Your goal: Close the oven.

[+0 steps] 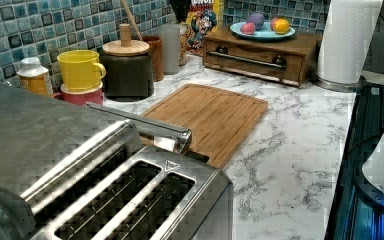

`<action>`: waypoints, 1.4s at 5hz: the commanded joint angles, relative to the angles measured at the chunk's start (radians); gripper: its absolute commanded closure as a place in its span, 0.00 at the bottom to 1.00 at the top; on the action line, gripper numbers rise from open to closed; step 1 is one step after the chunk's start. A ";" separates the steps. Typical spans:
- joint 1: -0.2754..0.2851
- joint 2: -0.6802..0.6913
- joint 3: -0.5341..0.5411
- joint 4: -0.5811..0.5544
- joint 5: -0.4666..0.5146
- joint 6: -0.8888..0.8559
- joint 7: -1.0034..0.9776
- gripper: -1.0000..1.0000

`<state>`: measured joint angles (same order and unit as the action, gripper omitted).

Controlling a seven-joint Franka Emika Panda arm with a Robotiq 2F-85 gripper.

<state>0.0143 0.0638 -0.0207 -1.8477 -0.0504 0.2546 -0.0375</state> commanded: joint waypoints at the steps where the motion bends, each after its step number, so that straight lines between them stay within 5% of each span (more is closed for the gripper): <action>1: -0.016 -0.012 -0.012 -0.039 0.025 0.065 -0.081 1.00; 2: -0.060 0.023 -0.030 -0.033 0.201 0.062 -0.394 1.00; 4: -0.096 0.077 -0.044 -0.104 0.415 0.230 -0.819 1.00; 6: -0.157 0.132 -0.013 -0.110 0.633 0.206 -1.194 1.00; 7: -0.139 0.139 0.005 -0.150 0.666 0.214 -1.288 1.00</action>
<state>-0.1226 0.2393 -0.0341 -1.9404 0.5483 0.4714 -1.2617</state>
